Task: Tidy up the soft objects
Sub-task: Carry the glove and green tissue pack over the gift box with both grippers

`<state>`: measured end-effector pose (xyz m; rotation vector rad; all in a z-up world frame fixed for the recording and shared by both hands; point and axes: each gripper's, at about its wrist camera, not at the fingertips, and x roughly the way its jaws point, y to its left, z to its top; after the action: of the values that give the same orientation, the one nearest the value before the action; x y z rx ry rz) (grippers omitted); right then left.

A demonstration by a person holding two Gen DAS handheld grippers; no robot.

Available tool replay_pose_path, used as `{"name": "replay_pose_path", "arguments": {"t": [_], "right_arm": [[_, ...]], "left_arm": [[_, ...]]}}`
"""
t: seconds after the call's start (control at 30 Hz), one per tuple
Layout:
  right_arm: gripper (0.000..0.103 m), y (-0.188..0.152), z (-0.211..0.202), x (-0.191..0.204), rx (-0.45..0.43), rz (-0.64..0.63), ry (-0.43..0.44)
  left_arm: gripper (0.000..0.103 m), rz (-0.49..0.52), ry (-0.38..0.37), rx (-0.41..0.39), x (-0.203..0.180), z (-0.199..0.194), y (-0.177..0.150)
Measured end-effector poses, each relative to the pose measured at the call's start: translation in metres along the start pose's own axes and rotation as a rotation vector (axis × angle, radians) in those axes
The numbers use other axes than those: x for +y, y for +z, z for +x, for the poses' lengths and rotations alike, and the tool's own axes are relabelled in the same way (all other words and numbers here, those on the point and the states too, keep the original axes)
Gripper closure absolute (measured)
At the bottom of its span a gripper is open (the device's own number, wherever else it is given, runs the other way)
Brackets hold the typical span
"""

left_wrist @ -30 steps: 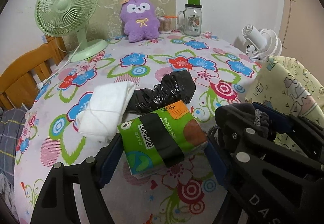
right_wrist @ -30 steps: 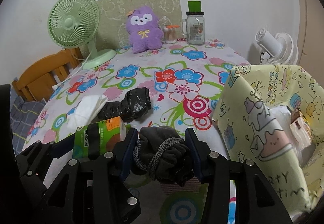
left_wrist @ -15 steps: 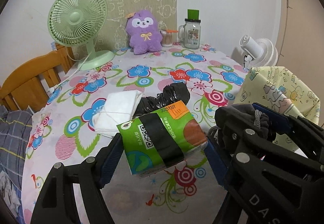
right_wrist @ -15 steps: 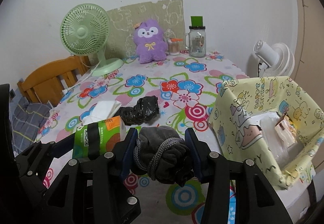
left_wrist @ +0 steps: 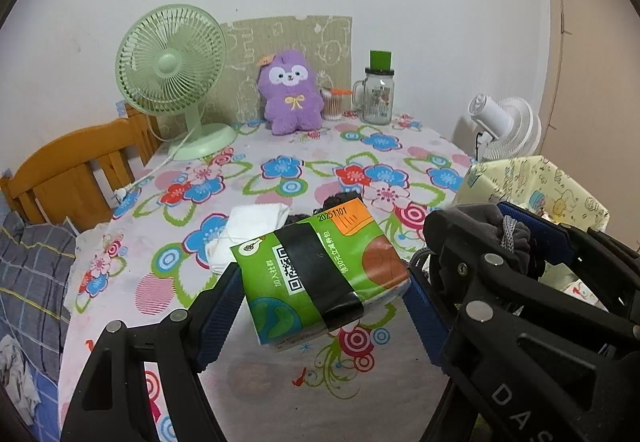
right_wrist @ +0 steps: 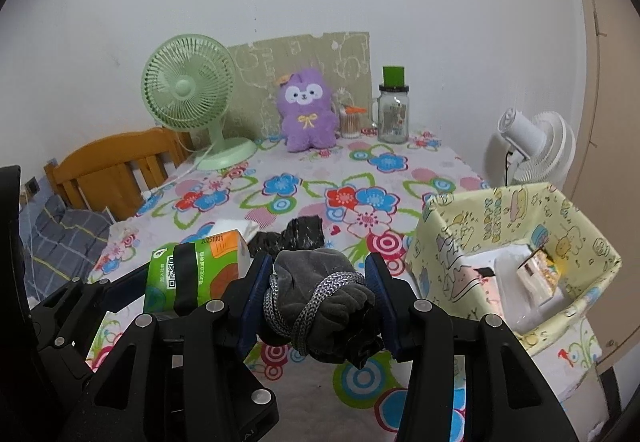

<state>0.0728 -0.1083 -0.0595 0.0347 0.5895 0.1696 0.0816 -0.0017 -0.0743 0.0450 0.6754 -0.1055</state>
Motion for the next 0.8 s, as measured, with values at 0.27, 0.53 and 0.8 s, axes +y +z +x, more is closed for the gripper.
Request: {"name": "replay_pose_path", "arguments": {"t": [0.27, 0.53, 0.8], "right_arm": [[0.051, 0.009, -0.019, 0.002, -0.029, -0.013, 0.006], [0.051, 0.020, -0.033, 0.003, -0.055, -0.016, 0.011], [0.051, 0.032, -0.036, -0.002, -0.065, -0.016, 0.016]], "left_arm": [[0.022, -0.004, 0.007, -0.039, -0.003, -0.021, 0.005], [0.022, -0.003, 0.015, -0.064, -0.005, -0.037, 0.014], [0.022, 0.000, 0.018, -0.082, -0.009, -0.043, 0.026]]}}
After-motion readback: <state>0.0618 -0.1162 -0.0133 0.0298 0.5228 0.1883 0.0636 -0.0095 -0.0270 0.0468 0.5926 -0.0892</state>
